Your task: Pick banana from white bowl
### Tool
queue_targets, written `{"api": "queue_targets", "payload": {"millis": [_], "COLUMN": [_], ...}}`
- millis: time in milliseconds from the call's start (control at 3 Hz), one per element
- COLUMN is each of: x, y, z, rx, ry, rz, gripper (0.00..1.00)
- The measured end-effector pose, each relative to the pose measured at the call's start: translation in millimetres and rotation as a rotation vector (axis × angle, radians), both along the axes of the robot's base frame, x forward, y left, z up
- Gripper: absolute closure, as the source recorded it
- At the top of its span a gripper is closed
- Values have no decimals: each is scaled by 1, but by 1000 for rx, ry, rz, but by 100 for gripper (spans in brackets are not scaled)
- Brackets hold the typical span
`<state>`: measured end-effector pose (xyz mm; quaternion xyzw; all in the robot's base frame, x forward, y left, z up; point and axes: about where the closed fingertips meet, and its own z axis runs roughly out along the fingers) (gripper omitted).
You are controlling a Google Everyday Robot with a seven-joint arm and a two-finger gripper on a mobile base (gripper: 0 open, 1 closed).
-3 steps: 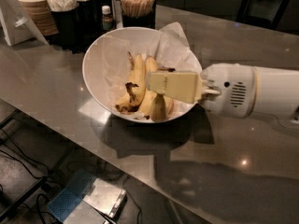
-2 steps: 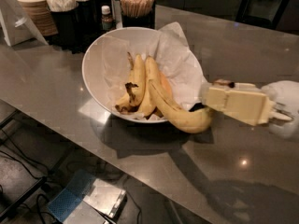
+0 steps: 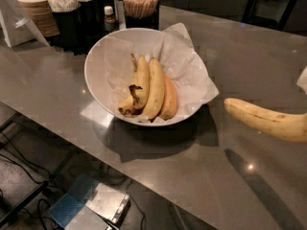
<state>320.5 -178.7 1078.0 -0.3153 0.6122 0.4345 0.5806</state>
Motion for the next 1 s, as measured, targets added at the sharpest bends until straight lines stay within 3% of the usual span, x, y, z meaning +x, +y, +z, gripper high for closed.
{"api": "queue_targets", "payload": {"millis": [333, 667, 1000], "x": [-31, -39, -38], "y": [10, 13, 16], "z": [38, 47, 47], "rx": [-81, -100, -103], "ry": [-146, -179, -180], "rz": [42, 58, 64], "gripper": [100, 100, 100]}}
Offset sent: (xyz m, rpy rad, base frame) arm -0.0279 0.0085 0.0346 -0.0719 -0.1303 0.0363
